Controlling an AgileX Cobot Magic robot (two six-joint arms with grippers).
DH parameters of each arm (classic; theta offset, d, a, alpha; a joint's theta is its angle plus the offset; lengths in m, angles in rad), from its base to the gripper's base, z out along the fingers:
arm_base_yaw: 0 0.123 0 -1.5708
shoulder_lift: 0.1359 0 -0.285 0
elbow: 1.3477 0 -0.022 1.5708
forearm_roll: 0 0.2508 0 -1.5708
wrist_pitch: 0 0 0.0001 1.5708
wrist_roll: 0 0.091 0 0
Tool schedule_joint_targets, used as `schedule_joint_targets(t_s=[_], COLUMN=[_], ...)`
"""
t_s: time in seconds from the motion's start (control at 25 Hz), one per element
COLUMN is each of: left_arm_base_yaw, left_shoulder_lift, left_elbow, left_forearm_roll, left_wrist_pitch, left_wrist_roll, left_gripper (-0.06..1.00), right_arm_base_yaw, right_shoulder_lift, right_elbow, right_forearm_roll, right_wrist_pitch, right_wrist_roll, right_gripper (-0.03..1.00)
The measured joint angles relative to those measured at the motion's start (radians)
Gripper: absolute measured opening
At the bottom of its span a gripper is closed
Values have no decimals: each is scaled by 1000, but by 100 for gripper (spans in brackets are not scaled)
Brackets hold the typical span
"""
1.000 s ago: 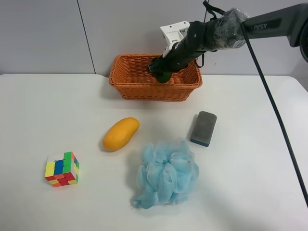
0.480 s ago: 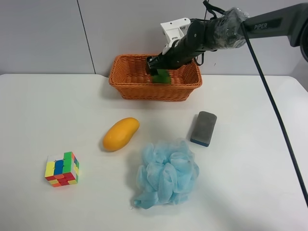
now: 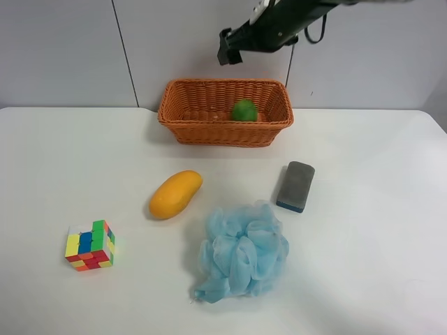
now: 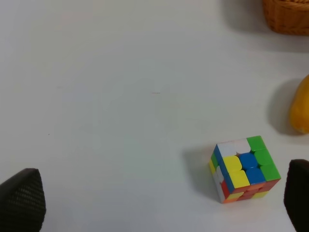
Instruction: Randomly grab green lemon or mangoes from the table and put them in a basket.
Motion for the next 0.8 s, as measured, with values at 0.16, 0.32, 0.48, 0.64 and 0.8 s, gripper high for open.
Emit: schedule_joint_targets(t_s=[0.16,0.32,0.48,0.64,0.8], left_arm_base_yaw=[0,0,0,0,0], left_shoulder_lift=[0,0,0,0,0], left_elbow=[0,0,0,0,0], left_forearm_roll=[0,0,0,0,-1], left_wrist_pitch=[0,0,0,0,0], left_wrist_roll=[0,0,0,0,0], left_gripper=[99,99,99,99,99], right_arm_base_yaw=[-10,-21,-22,-22,-22], right_shoulder_lift=[-175,-373,-585,-783,-1004], right_elbow=[0,0,-1,1,84], right_forearm_roll=[-58,-117,-170,-227,-292], right_wrist_pitch=[158,345,565,695,699], right_wrist_roll=[0,0,9,71,107], right_gripper=[97,97,97,97,97])
